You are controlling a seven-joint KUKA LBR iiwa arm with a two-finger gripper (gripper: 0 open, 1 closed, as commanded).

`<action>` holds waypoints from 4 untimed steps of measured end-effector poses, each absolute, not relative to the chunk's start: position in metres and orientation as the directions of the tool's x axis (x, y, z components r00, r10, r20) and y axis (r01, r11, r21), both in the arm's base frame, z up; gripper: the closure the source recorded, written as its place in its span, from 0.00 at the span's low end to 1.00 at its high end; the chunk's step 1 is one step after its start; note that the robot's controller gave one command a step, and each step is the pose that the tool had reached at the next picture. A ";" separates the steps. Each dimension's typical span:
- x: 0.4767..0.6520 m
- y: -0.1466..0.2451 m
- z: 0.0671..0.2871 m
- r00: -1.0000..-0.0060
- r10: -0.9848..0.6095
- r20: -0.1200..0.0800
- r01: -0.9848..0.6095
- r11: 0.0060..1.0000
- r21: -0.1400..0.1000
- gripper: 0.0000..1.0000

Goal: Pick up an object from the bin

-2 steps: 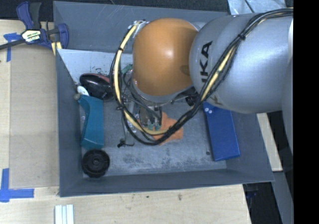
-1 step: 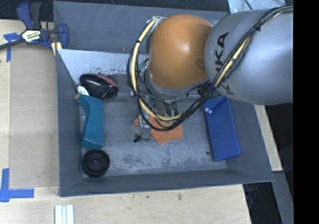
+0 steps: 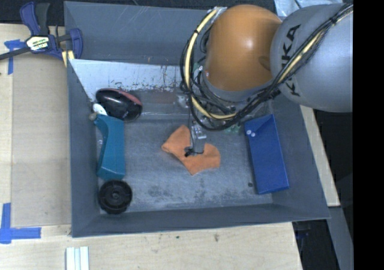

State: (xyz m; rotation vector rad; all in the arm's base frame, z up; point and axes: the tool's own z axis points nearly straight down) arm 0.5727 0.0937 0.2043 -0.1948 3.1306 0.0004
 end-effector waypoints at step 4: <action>0.583 0.066 0.094 -0.983 -0.184 -0.007 -0.184 0.983 -0.002 0.00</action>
Offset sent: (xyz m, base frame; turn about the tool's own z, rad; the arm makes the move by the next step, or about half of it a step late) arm 0.0032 -0.0007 -0.0595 0.0015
